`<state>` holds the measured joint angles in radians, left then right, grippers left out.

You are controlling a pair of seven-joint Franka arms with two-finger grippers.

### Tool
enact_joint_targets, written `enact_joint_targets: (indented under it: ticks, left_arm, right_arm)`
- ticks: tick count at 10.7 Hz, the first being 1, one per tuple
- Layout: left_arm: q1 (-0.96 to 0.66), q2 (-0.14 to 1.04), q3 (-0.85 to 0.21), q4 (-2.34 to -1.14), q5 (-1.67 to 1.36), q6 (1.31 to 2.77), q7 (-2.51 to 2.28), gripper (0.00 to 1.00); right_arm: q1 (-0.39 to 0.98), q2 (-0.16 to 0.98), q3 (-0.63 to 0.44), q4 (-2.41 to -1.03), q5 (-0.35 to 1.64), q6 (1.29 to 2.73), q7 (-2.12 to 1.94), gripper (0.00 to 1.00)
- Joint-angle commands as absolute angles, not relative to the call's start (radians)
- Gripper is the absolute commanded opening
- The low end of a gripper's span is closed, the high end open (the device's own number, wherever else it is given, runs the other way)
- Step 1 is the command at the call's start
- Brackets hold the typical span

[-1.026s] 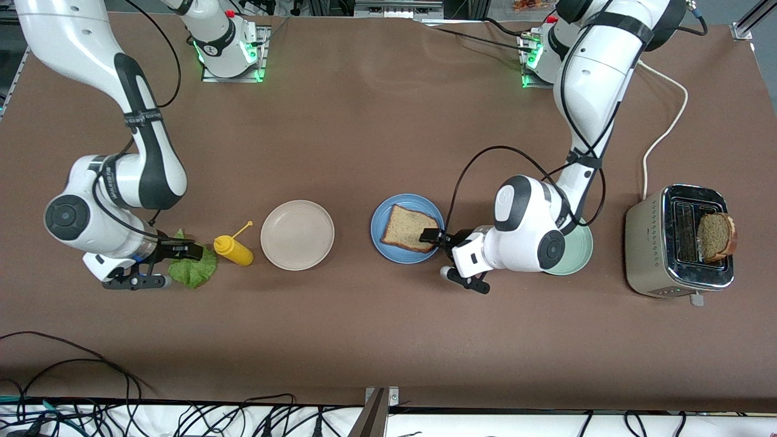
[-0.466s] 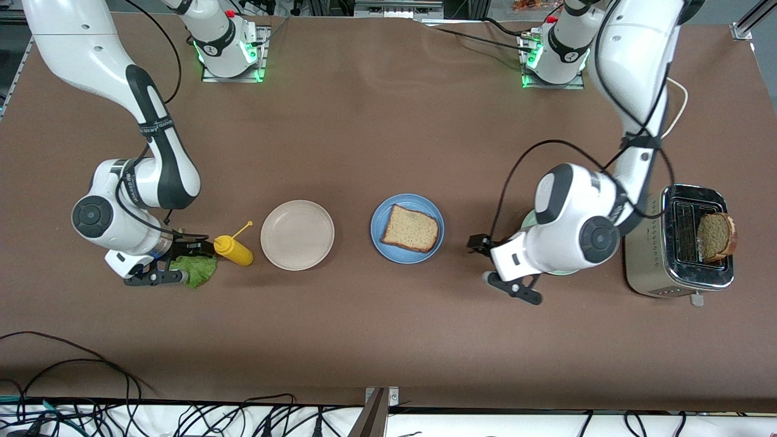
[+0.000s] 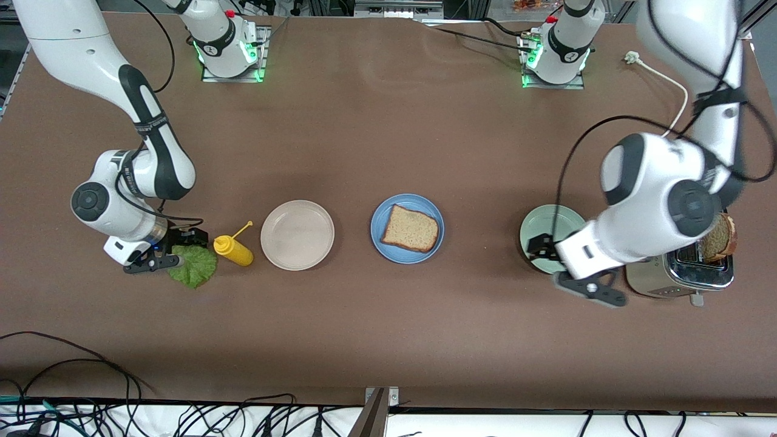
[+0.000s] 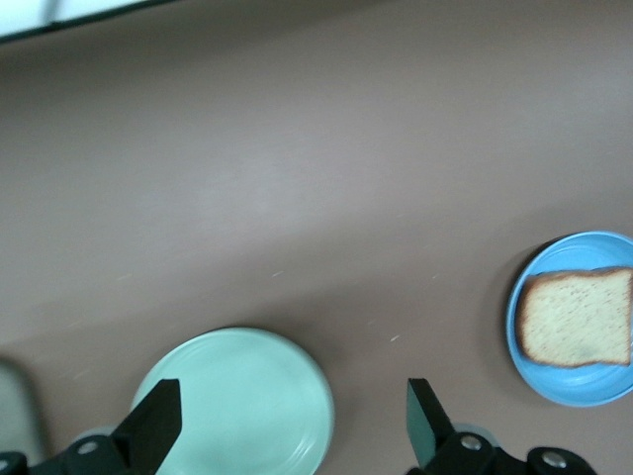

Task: Make sandwich in blue plate with both arms
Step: 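Release the bread with the left gripper while the right gripper reaches the lettuce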

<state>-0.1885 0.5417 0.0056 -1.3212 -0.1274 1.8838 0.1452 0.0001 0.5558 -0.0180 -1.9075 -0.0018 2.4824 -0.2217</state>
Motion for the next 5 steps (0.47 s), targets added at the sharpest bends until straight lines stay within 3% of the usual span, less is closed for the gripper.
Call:
enact_joint_targets:
  ticks: [1, 5]
  left_arm:
    - [-0.172, 0.378, -0.003, -1.344, 0.035, 1.749, 0.133, 1.0]
    - [-0.123, 0.253, 0.0, -1.338, 0.021, 1.537, 0.132, 1.0]
  right_arm:
    - [-0.025, 0.52, 0.005, -1.947, -0.009, 2.502, -0.268, 1.0]
    - [-0.025, 0.56, 0.024, -1.945, -0.008, 2.608, -0.268, 1.0]
